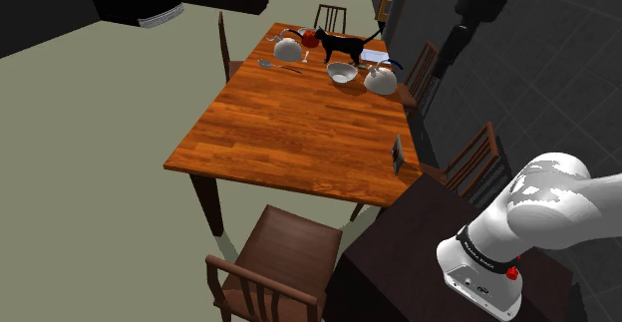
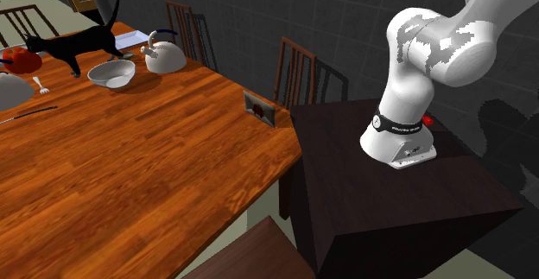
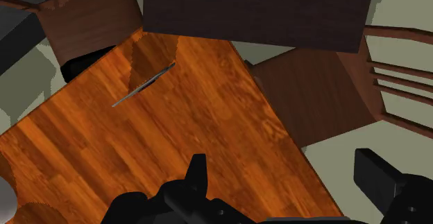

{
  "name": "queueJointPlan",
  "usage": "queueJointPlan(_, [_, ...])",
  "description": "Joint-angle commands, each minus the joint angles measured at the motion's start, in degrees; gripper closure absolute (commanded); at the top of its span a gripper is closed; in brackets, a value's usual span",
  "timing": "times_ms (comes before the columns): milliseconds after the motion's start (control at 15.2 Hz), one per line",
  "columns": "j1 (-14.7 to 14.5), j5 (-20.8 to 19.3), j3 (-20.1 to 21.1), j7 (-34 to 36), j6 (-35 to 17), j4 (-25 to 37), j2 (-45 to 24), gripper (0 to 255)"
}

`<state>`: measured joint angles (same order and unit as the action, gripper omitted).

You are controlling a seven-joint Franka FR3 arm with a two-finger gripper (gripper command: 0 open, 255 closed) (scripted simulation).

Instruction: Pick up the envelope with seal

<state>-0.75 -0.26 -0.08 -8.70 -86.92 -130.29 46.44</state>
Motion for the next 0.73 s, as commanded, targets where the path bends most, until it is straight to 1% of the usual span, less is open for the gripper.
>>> queueJointPlan(0, [0.00,0.00,0.00,0.00,0.00,0.00,0.00,0])
queueJointPlan(330, [3.20,-0.68,-1.04,4.20,-9.06,-7.40,-1.82,0])
queueJointPlan(660, [6.49,-1.39,-2.22,8.36,-18.47,-13.53,-5.26,0])
